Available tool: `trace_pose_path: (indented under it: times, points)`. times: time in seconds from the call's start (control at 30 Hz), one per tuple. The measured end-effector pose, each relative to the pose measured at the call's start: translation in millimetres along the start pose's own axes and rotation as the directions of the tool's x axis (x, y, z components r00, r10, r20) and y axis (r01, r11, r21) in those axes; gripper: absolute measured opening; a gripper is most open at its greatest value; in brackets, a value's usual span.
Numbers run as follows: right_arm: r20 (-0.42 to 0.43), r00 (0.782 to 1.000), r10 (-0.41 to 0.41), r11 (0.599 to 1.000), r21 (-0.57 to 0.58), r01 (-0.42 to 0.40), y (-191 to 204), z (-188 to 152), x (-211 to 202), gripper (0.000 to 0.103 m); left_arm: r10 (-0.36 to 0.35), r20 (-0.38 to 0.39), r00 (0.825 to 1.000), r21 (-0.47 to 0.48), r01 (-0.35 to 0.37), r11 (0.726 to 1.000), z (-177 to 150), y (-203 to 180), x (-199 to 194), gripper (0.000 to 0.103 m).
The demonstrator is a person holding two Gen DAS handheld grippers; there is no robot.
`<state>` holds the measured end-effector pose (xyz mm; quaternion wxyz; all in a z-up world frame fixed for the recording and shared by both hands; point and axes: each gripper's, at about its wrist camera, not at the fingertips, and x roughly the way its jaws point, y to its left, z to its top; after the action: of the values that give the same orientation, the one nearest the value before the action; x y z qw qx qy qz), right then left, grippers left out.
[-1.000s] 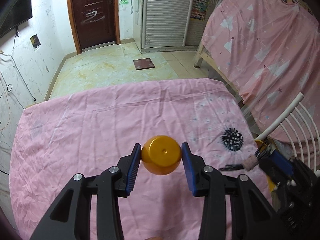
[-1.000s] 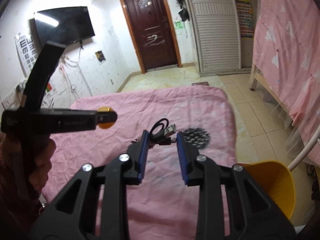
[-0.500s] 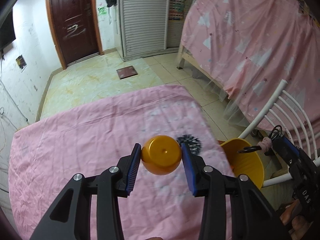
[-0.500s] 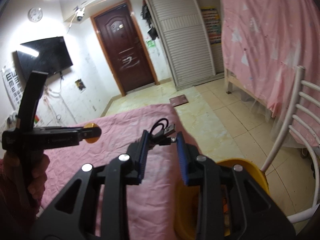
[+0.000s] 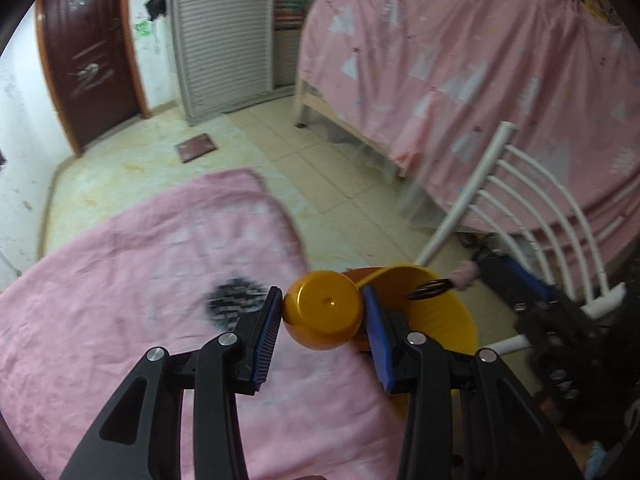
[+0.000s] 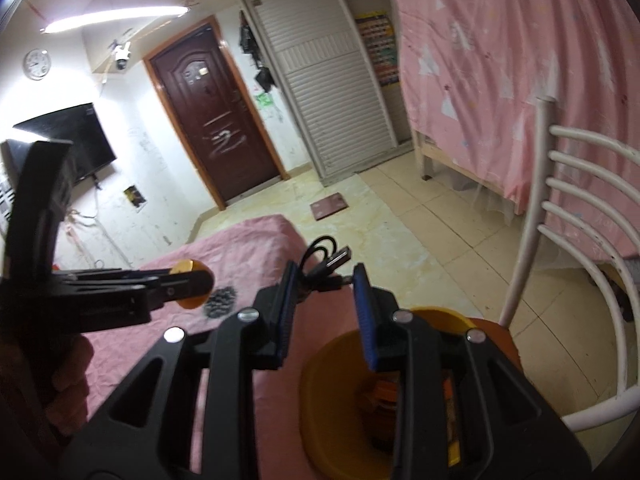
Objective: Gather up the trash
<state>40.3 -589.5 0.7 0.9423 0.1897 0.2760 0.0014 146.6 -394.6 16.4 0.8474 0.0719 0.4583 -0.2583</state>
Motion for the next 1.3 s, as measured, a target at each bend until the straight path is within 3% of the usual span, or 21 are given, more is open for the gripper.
trace_pose_path:
  times: [0.13, 0.2, 0.27, 0.57, 0.7, 0.83, 0.9, 0.97, 1.03, 1.13, 1.3]
  points:
    - [0.002, 1.0, -0.028, 0.998, 0.048, 0.028, -17, -1, 1, 0.027, -0.081, -0.016, 0.997, 0.003, 0.081, 0.997, 3, -21, 7, 0.036]
    - [0.005, 0.999, -0.038, 0.997, 0.067, 0.037, -24, -1, 0, 0.027, -0.086, -0.019, 0.996, 0.009, 0.086, 0.996, 3, -29, 10, 0.042]
    - [0.01, 0.999, -0.043, 0.996, 0.079, 0.042, -29, -2, -1, 0.027, -0.091, -0.02, 0.996, 0.017, 0.091, 0.996, 3, -34, 11, 0.055]
    - [0.005, 1.0, -0.028, 0.996, 0.082, 0.028, -25, -3, 4, 0.028, -0.067, -0.013, 0.998, 0.029, 0.067, 0.997, 1, -35, 9, 0.056]
    - [0.013, 1.0, -0.01, 0.997, 0.072, 0.009, -18, -4, 6, 0.065, -0.054, 0.002, 0.999, 0.033, 0.054, 0.998, -1, -28, 3, 0.062]
    - [0.004, 1.0, 0.001, 0.999, 0.046, -0.001, -2, -4, 13, 0.075, -0.038, 0.039, 0.999, 0.025, 0.037, 0.999, -7, -14, -9, 0.068]
    - [0.002, 1.0, 0.001, 0.999, 0.04, -0.001, 5, -5, 17, 0.09, -0.02, 0.075, 0.997, 0.022, 0.018, 1.0, -10, -2, -19, 0.074]
    - [0.004, 1.0, 0.008, 0.999, 0.04, -0.008, 11, -5, 20, 0.097, 0.012, 0.116, 0.993, 0.014, -0.013, 1.0, -15, 9, -28, 0.081]
    - [-0.001, 1.0, 0.02, 0.999, 0.033, -0.02, 19, -5, 25, 0.097, 0.063, 0.171, 0.983, -0.004, -0.063, 0.998, -23, 24, -38, 0.086]
    - [-0.022, 1.0, 0.014, 1.0, -0.002, -0.014, 35, -8, 34, 0.097, 0.154, 0.255, 0.955, -0.059, -0.144, 0.988, -37, 50, -53, 0.091]
    - [-0.056, 0.998, -0.009, 0.999, -0.048, 0.006, 59, -15, 49, 0.097, 0.277, 0.318, 0.907, -0.144, -0.242, 0.959, -64, 90, -70, 0.093]
